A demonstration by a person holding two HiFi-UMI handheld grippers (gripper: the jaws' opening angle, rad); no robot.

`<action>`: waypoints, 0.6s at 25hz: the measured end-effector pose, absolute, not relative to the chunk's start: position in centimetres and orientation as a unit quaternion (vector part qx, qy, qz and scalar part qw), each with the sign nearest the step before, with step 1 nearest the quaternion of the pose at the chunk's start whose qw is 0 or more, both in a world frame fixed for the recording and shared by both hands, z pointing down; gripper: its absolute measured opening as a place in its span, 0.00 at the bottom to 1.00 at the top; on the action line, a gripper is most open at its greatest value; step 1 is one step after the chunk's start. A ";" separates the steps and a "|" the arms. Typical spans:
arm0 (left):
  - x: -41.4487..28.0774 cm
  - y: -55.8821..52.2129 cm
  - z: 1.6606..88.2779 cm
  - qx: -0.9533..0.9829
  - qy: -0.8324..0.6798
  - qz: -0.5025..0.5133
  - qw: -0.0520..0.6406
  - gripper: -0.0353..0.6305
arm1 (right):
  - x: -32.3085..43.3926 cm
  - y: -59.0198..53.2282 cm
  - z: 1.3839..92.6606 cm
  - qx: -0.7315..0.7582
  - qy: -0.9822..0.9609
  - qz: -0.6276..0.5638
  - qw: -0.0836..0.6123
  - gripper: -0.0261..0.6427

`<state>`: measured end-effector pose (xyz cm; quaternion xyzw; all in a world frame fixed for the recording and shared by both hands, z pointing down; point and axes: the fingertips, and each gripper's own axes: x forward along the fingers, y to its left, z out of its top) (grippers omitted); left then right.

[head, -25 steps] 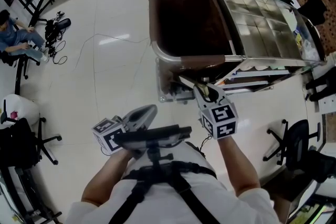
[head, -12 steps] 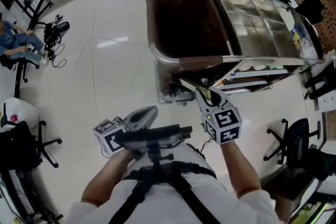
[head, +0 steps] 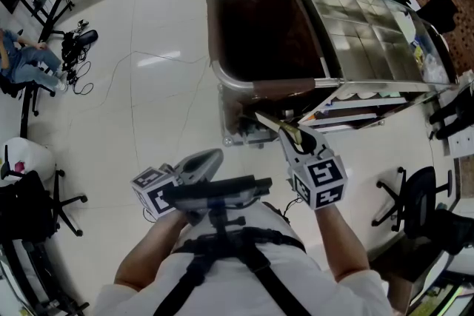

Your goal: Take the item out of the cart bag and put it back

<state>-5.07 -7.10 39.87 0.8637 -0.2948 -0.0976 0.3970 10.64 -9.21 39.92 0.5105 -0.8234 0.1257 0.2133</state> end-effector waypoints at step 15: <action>-5.1 -7.5 39.5 0.865 -0.303 -0.101 0.387 0.05 | 11.6 -8.1 38.3 0.522 -0.821 0.130 0.189 0.15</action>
